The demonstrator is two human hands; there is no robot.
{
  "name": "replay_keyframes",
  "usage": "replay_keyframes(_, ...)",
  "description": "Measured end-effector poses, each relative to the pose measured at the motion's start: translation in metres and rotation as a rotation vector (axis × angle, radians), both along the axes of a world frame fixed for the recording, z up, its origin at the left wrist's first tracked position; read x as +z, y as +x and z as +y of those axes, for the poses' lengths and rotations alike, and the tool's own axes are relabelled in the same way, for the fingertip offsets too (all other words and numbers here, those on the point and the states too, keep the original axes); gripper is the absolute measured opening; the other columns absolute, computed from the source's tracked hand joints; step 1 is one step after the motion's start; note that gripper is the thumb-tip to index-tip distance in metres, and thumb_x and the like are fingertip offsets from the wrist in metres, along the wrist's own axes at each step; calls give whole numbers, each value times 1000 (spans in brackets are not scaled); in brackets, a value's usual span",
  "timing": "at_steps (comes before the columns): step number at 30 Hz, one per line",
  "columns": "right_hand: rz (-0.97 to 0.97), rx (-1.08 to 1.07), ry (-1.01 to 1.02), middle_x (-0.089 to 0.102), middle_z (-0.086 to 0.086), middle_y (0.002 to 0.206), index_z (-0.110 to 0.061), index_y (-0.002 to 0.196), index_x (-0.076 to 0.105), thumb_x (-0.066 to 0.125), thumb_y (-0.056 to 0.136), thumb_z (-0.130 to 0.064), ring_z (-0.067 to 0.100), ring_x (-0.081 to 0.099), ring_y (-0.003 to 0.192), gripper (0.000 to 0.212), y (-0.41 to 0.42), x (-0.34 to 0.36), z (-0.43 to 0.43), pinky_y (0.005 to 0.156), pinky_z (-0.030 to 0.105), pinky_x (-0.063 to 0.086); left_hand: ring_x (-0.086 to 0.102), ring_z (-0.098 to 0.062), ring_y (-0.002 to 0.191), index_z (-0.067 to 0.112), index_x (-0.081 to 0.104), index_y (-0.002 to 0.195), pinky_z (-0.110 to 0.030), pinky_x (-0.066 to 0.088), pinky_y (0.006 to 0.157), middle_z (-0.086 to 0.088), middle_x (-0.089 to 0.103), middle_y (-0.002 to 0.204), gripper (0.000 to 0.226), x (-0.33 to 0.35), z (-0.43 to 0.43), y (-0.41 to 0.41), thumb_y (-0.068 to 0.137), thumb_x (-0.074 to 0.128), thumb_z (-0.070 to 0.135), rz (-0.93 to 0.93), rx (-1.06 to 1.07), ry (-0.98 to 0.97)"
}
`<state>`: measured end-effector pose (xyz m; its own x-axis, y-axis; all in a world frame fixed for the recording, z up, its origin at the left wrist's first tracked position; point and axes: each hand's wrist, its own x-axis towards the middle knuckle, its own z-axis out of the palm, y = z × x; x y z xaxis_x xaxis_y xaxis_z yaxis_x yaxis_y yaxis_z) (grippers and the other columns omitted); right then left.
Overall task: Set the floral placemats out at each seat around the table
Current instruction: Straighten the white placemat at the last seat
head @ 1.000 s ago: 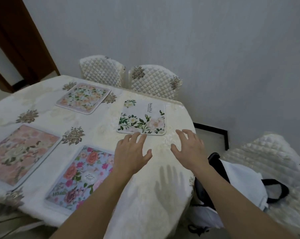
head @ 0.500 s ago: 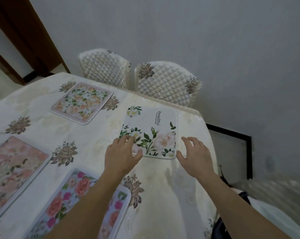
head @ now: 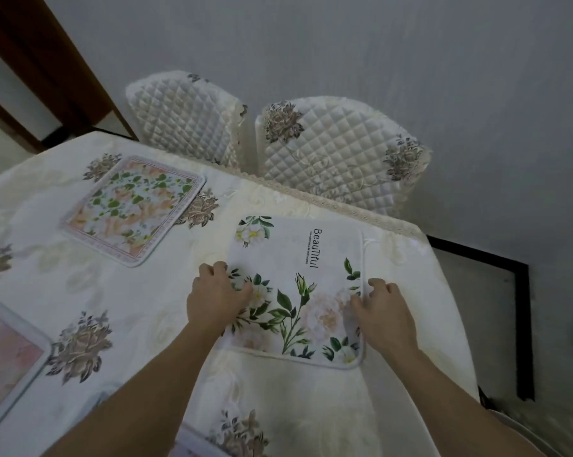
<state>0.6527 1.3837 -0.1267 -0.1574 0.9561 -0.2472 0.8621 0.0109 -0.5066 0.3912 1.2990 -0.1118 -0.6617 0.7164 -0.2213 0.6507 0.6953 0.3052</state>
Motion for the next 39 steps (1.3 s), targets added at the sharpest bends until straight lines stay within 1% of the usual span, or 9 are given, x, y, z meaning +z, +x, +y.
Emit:
replay_keyframes(8,104,-212,-90,53,16,108,-5,114,53,61,87,-31,33,56,91,38,-28,-9,9,68,36,47,47,-39,115,3,46,130,-46,44,92,-20,44,124,69,-14,15,-12,79,69,43,-94,93,11)
replay_keyframes(12,242,-312,-153,60,12,103,-4,113,52,62,88,-28,25,56,80,35,-32,-10,18,59,32,40,51,-37,113,4,49,128,-47,44,93,-16,48,121,68,-14,24,-15,79,69,47,-96,159,39)
replay_keyframes(14,310,-322,-166,64,12,91,-3,103,54,59,92,-25,22,57,71,25,-36,-12,22,53,29,40,51,-33,102,1,53,119,-41,46,86,-12,46,110,55,-15,27,-17,83,68,39,-161,159,138)
replay_keyframes(17,367,-297,-125,62,12,83,-4,95,52,53,96,-22,22,56,68,19,-40,-13,20,52,30,38,53,-29,82,4,50,100,-34,39,64,-8,50,92,28,-15,30,-17,89,62,27,-193,101,243)
replay_keyframes(19,422,-317,-121,59,7,75,-6,94,49,50,99,-21,19,54,64,16,-41,-13,15,53,31,38,51,-23,66,8,44,89,-32,32,51,-4,51,75,21,-15,36,-16,93,57,24,-218,68,266)
replay_keyframes(21,472,-354,-123,56,5,71,-6,95,48,48,100,-21,17,52,61,16,-41,-13,12,51,30,37,44,-17,59,10,40,83,-32,29,49,-2,48,68,21,-13,47,-19,94,53,22,-225,45,282)
replay_keyframes(27,534,-464,-69,58,6,72,-6,98,50,49,101,-23,18,56,63,17,-47,-16,12,51,30,38,46,-23,61,9,42,79,-35,27,52,-5,49,67,23,-9,92,-37,96,44,23,-122,-61,285)
replay_keyframes(35,426,-428,-120,62,4,75,-9,90,56,54,97,-29,17,58,66,21,-53,-28,24,55,31,39,51,-31,68,5,45,86,-36,34,58,-6,50,70,23,-33,110,-56,97,43,25,21,-71,184)
replay_keyframes(39,361,-424,-157,64,5,75,-8,85,60,59,94,-30,18,58,66,24,-51,-28,28,53,30,38,57,-35,74,0,51,90,-40,38,59,-19,58,78,22,-45,105,-58,97,45,20,81,-115,219)
